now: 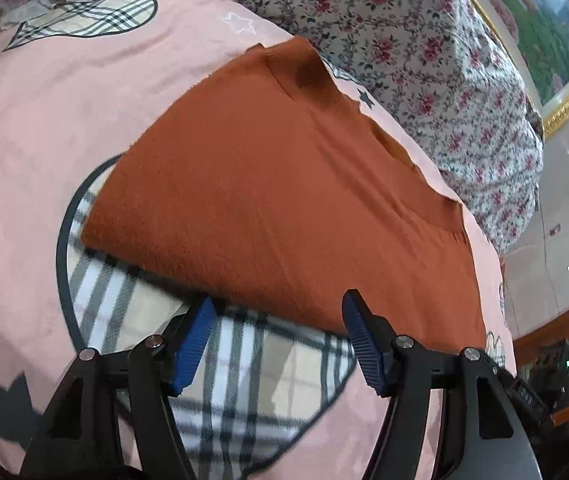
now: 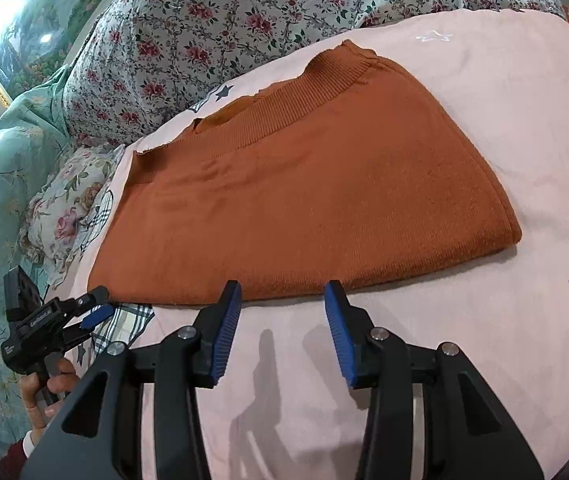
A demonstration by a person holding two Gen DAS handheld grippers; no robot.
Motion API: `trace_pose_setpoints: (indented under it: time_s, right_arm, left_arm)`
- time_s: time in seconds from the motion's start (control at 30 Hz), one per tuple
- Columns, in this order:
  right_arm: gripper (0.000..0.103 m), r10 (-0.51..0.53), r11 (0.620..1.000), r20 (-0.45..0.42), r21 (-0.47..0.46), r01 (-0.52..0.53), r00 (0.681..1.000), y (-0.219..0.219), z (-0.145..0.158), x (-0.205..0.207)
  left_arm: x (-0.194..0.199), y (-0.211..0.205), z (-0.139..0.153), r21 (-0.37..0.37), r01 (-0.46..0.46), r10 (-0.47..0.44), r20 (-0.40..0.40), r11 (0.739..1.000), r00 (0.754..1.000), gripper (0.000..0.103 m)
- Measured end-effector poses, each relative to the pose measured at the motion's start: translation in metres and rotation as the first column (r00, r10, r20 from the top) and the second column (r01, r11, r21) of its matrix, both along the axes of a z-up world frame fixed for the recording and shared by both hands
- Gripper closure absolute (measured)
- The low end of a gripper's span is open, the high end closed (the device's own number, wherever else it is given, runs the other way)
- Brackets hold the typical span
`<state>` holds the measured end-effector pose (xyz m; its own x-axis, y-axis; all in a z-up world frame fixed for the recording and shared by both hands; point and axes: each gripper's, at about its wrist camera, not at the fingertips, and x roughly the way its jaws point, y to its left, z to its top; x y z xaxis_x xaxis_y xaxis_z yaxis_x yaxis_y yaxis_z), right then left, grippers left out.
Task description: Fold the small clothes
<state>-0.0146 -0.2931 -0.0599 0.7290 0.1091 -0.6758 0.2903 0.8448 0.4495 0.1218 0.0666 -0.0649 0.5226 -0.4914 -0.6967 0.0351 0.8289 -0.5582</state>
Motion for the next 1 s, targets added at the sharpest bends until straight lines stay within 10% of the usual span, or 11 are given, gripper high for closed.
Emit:
trace_pose_setpoints:
  time_s: [0.23,0.4,0.73,1.0]
  right_arm:
    - [0.056,0.011,1.000,0.012,-0.005,-0.011,1.000,0.003,0.004,0.002]
    - [0.056,0.003,1.000,0.026,-0.013,-0.003,1.000,-0.008,0.011,0.008]
    - [0.056,0.015,0.999,0.084,0.049,-0.019,0.996,-0.051,0.038,0.026]
    - [0.046,0.100,0.975,0.063,0.191,-0.110,0.993,-0.072,0.037,0.080]
  left_arm:
    - [0.037,0.007,0.001,0.034,-0.098,0.097,0.025,0.995,0.995,0.045]
    - [0.053,-0.001,0.018,0.102,-0.096,0.088,0.084,0.990,0.993,0.086]
    - [0.038,-0.130,0.080,0.278,0.152,-0.233,0.287,0.948,0.929,0.093]
    - [0.022,-0.227,0.034,0.464,0.293,-0.440,0.246,0.836,0.864,0.093]
